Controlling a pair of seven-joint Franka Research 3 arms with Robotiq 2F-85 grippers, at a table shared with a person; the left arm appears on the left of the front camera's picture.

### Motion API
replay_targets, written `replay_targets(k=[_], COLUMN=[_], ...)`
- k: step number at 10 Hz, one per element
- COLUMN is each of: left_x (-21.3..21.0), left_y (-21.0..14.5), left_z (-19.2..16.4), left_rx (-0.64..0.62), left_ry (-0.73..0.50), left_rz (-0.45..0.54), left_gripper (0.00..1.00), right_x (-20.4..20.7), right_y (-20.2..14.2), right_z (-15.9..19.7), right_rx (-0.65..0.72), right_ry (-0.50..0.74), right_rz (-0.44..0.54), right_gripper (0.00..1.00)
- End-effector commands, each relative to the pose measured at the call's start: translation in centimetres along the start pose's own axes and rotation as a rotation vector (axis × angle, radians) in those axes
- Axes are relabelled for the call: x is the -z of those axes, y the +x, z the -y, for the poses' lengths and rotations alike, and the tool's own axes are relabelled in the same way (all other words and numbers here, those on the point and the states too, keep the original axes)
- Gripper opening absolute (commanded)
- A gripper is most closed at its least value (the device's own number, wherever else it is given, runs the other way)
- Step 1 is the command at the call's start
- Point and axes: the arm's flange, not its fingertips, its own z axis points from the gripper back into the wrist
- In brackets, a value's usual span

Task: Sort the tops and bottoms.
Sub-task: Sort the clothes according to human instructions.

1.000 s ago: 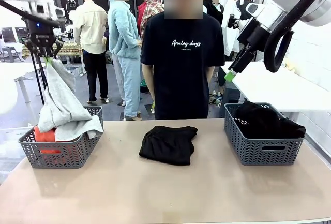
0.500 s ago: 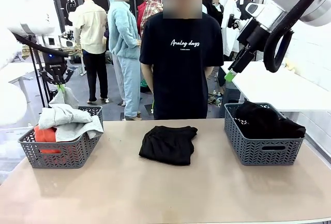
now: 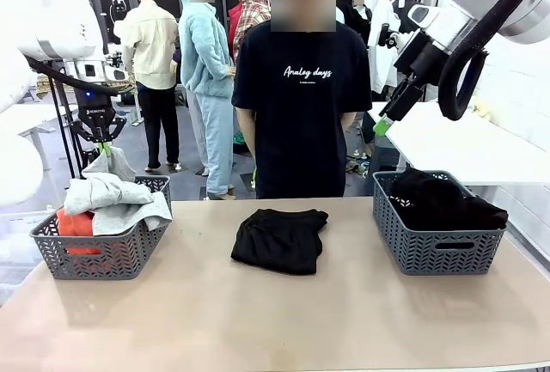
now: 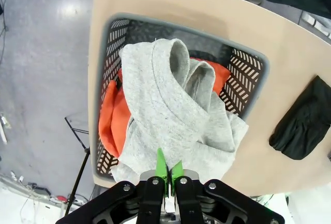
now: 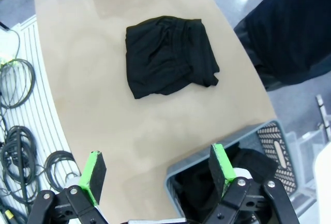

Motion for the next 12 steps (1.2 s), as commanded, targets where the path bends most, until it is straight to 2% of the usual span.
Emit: replay_targets(k=[1,3,4,5,8,12], left_x=[1.0,4.5,5.9,7.1,8.6,8.1], left_y=[-1.3,-5.2,-5.9,-5.9,-5.5,-6.1], left_z=[1.2,2.9,2.7,1.8,-0.4,0.2], left_rx=[0.02,-0.004,-0.043,-0.075,-0.108,-0.086], left_ry=[0.024,0.027,0.053,0.039,-0.003,-0.021], left_rz=[-0.003,0.064,0.097,0.019,-0.045,-0.026], left_gripper=[0.0,0.0,0.0,0.0,0.0,0.0], right_x=[0.0,0.0,0.0,0.0,0.0,0.0], right_y=[0.0,0.0,0.0,0.0,0.0,0.0], right_z=[0.0,0.0,0.0,0.0,0.0,0.0], right_rx=[0.001,0.001,0.001,0.001,0.001,0.001], right_ry=[-0.001,-0.001,-0.001,-0.001,-0.001,-0.001], right_rz=[-0.007,-0.007,-0.007,-0.007,-0.007,-0.007], right_gripper=[1.0,1.0,1.0,1.0,1.0,1.0])
